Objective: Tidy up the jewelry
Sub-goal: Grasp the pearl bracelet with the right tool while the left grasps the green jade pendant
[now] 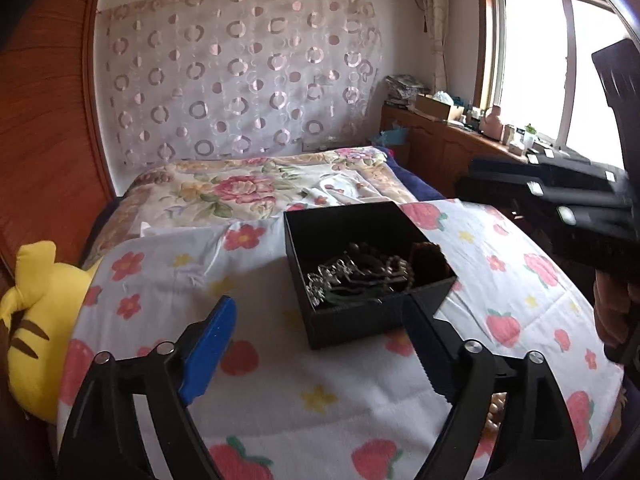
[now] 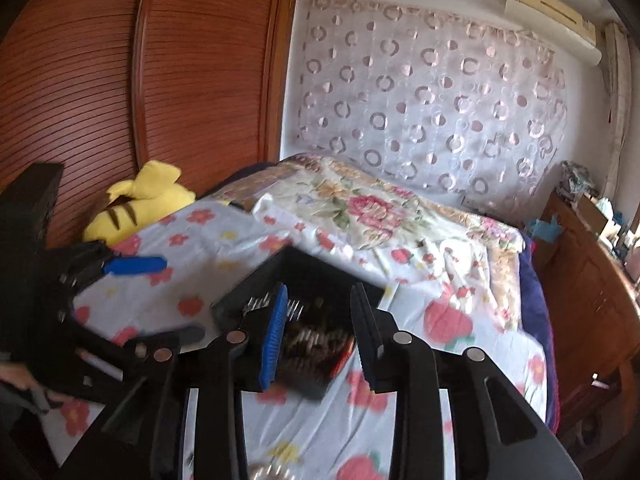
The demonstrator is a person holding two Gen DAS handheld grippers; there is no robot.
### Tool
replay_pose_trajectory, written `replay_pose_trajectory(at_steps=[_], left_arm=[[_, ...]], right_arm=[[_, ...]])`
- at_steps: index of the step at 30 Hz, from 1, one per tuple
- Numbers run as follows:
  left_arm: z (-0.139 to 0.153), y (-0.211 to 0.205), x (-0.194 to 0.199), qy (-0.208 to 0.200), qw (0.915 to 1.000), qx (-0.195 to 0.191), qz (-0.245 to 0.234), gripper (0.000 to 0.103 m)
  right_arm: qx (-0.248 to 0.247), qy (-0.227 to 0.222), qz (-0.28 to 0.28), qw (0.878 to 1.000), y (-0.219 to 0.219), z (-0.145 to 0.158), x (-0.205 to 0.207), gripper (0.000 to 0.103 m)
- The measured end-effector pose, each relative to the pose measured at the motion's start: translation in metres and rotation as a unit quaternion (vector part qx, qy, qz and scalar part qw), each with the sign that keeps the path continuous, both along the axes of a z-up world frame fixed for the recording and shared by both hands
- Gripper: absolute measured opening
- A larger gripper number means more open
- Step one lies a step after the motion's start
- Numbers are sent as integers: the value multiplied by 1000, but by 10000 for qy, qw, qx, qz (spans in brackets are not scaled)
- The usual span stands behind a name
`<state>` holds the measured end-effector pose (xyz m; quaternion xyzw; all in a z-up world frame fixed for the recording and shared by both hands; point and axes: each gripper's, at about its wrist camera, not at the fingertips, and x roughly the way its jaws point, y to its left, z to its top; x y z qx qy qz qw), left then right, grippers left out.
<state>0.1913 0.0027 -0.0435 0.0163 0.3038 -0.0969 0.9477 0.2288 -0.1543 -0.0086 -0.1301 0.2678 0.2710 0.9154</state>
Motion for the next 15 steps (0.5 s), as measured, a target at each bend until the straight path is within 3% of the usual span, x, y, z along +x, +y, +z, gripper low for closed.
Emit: replay_pose_trajectory(at_steps=[5,15], left_arm=[[-5,-6,-19,-9,10000,62,-49,95],[-31,-18,-42,437,9982,-5,-405,95]], right_arm=[[-70,470,32,9989,-23,-38,-33,37],[-327,1268,72,9914,-49,-102,-72,39]])
